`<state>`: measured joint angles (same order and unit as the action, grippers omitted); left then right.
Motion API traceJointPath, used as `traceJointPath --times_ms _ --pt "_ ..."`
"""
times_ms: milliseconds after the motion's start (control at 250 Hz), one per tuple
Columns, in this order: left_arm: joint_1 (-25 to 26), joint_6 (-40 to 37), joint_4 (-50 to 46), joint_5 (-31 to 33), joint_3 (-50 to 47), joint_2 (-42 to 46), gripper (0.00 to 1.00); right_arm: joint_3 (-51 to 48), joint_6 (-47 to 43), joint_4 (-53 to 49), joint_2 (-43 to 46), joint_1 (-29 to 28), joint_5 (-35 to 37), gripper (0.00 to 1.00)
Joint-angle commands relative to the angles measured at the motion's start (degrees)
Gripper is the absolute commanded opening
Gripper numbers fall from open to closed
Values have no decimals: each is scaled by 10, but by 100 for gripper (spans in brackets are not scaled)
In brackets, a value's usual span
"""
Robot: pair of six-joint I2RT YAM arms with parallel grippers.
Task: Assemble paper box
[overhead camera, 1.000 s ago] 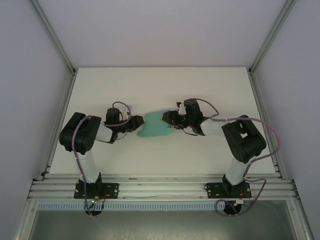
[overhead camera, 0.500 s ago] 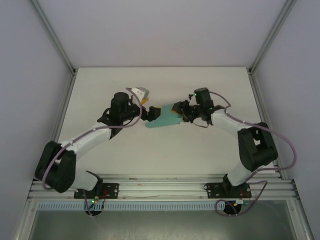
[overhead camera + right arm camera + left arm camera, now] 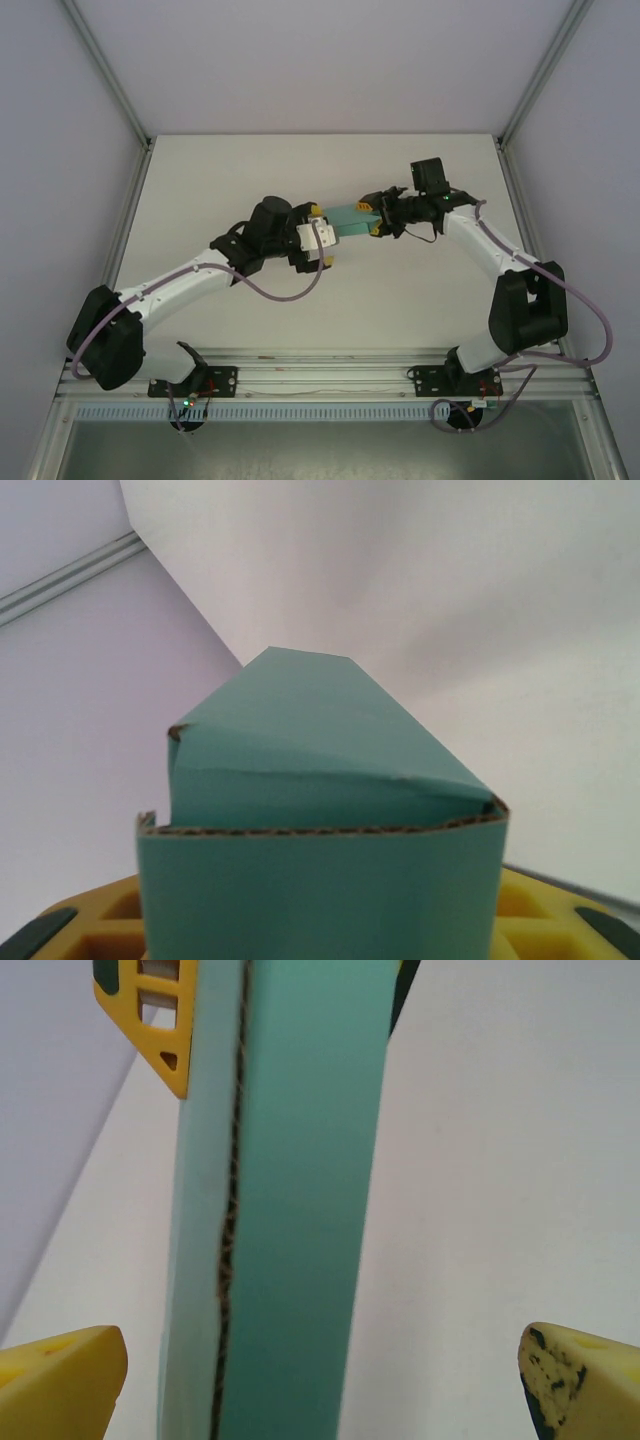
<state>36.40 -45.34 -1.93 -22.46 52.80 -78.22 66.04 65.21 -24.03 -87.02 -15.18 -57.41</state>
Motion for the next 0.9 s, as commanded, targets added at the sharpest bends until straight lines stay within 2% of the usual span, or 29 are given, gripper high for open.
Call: traceJointPath --times_ms 0,124,216,460,516,624,795,895 --pt "3 -50 50 83 6 -21 100 -3 56 17 8 2 -35 35" --pt "4 -49 64 127 26 -52 100 -19 80 40 8 2 -55 35" --pt "4 -42 79 134 35 -66 94 -20 67 22 2 1 -57 35" --pt "4 -33 64 86 45 -76 68 -31 59 38 -13 1 -73 38" --pt "4 -33 61 86 45 -76 61 -31 58 42 -15 2 -75 43" --pt "4 -30 51 93 47 -72 54 -33 59 62 -16 2 -76 44" --pt "3 -50 9 95 55 -67 45 -37 62 69 -16 3 -69 61" --pt "4 -56 -20 104 63 -62 43 -43 56 72 0 9 -46 70"
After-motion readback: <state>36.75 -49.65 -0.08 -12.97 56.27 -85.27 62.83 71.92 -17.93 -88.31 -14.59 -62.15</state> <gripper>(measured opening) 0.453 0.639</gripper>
